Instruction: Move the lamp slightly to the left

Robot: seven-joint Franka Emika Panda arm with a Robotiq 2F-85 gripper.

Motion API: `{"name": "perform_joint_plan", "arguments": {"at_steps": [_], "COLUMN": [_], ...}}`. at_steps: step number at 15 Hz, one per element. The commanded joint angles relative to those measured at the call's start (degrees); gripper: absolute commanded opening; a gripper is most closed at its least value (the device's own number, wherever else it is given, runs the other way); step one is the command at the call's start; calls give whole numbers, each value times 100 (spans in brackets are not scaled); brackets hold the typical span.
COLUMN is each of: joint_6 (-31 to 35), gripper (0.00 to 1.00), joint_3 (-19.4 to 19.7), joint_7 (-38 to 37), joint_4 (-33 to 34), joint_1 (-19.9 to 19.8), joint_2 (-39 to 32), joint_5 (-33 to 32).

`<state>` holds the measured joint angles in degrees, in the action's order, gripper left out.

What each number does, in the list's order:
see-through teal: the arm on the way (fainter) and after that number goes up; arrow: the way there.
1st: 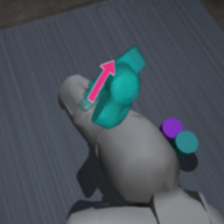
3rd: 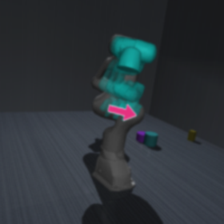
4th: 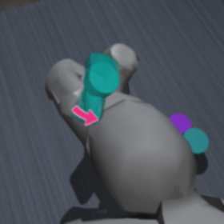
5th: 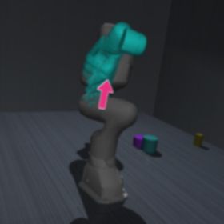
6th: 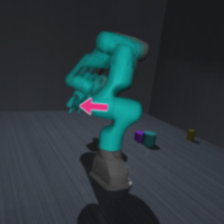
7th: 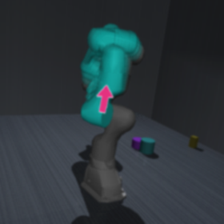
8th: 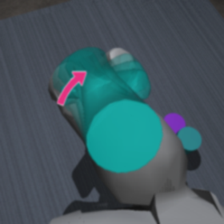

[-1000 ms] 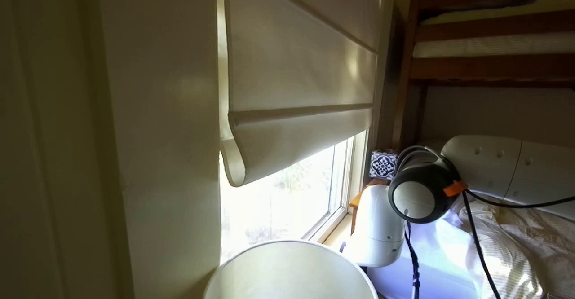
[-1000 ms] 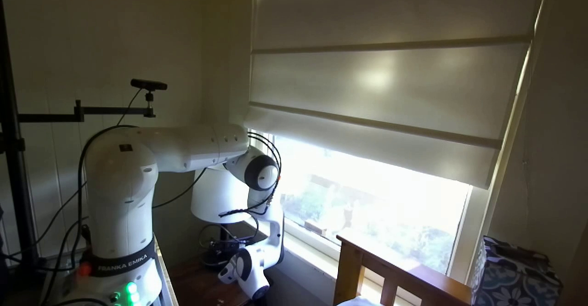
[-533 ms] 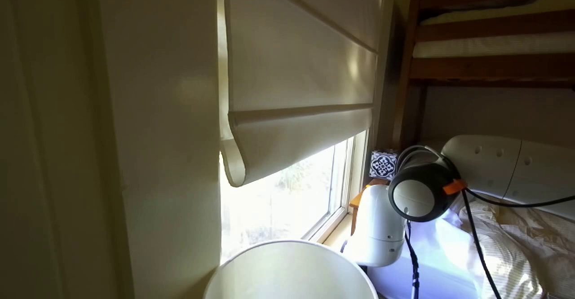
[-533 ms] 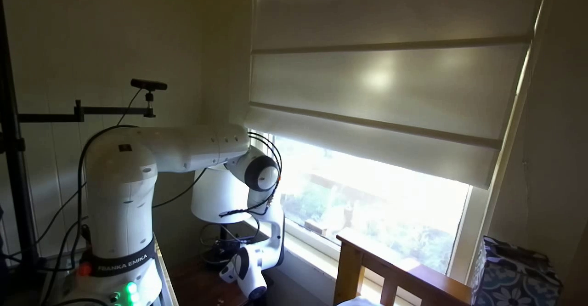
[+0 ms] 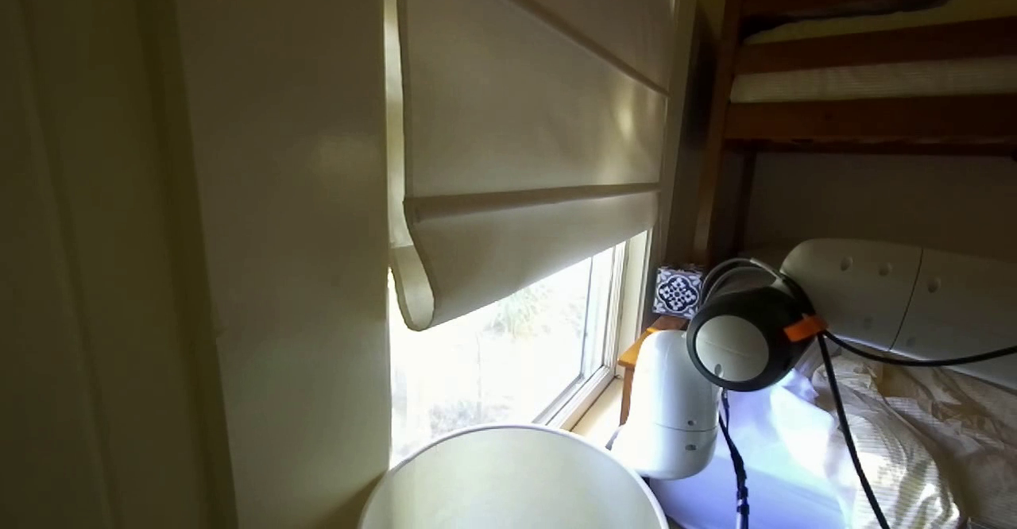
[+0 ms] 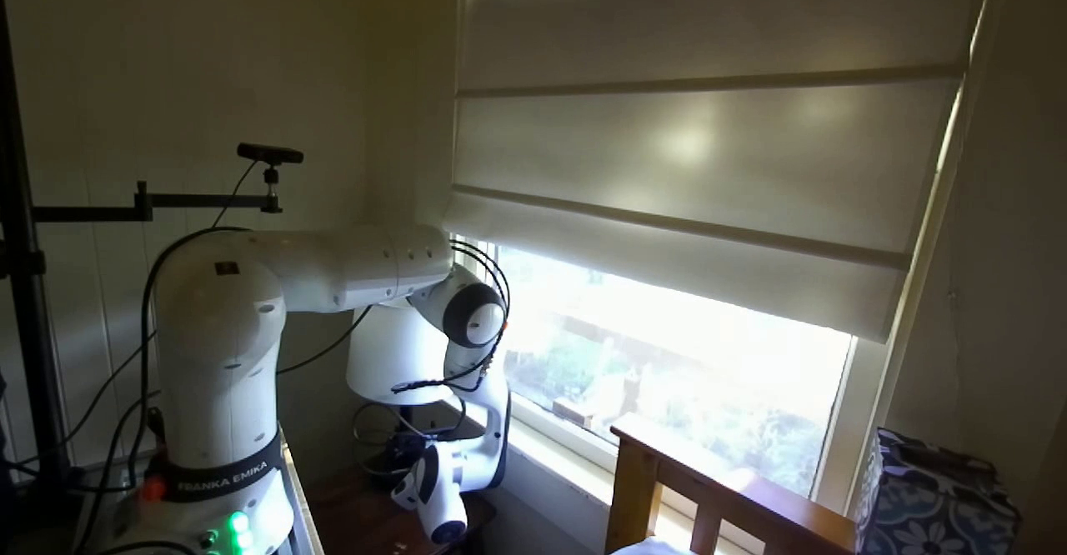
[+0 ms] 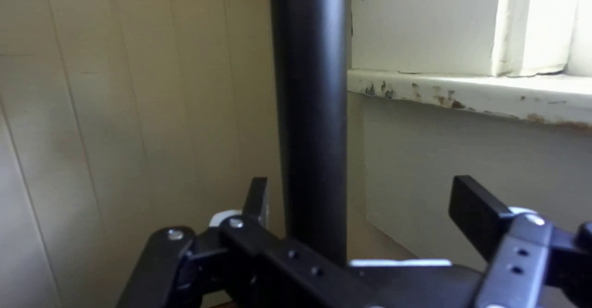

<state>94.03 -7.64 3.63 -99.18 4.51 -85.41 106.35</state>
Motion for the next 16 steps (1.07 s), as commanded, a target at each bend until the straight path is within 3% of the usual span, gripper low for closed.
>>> {"name": "perform_joint_plan", "arguments": {"at_steps": [1, 4, 6, 8, 15, 16], "joint_6": [-115, -253, -370, -446, -493, -499], "gripper": [100, 97, 72, 56, 9, 8], "joint_3": [-32, -5, 9, 16, 41, 50], "joint_7": [154, -6, -59, -63, -124, -173], "joint_4": [-23, 101, 154, 196, 184, 166], "joint_1": [75, 158, 198, 232, 265, 262], "joint_2": [1, 4, 7, 9, 11, 12], "joint_5": [99, -120, -212, -259, -425, -438]}}
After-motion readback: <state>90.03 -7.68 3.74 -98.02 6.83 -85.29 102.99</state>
